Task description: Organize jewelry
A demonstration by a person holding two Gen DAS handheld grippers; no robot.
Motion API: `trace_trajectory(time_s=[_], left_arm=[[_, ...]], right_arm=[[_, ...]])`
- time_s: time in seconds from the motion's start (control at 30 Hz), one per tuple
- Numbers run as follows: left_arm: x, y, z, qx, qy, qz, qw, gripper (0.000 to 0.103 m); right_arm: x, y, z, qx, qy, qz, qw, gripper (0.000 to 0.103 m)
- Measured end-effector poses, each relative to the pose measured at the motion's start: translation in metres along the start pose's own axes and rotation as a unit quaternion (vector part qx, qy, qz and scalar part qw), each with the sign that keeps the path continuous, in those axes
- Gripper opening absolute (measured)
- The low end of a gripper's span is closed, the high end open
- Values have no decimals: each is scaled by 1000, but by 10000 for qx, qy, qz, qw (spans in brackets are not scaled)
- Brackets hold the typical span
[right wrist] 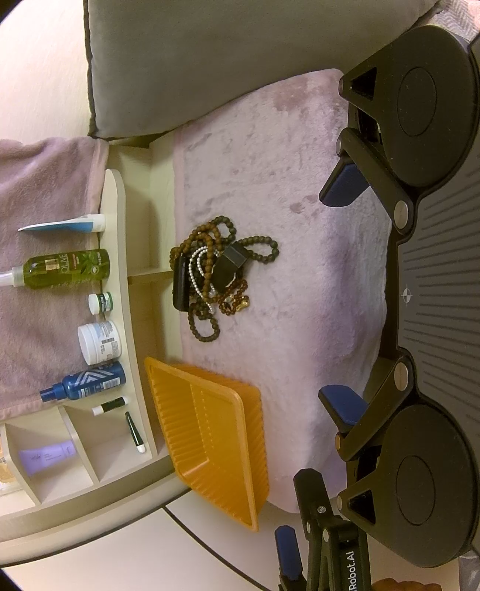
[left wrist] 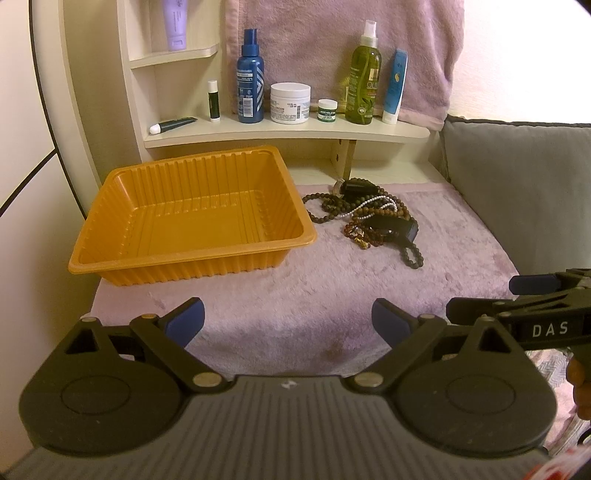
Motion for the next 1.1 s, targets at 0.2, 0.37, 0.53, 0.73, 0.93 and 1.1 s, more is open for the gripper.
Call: trace_trajectory(time_s=[0.2, 0.37, 0.53, 0.73, 0.93, 1.1], left_arm=[[0, 0, 0, -1, 3, -2, 10000, 96], [-2, -2, 1, -12, 7, -2, 10000, 96], [-2, -2, 1, -9, 13, -8, 10000, 96], [-3, -2, 1, -16, 17, -5, 10000, 96], [-2, -2, 2, -19, 21, -8, 10000, 96], [-3, -2, 2, -23, 20, -9, 10000, 96]], right_arm=[[1, -1, 3, -16, -5, 0, 10000, 102], [-1, -2, 5, -24, -3, -1, 10000, 102], [0, -2, 6, -28, -3, -8, 10000, 102], [0, -2, 5, -25, -3, -5, 10000, 102], [0, -2, 5, -29, -1, -7, 10000, 102], [0, -1, 5, -32, 1, -10, 10000, 102]])
Point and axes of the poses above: each gripper's, at about its wrist camera, not at the fingertips, and x roughly the way its jaws point, z to its left, y to its underside, the point moved 9 cm from there along x, roughly the way its jaws point, and after that the axes turned 8 degrees about x, right-handed, at the moved point
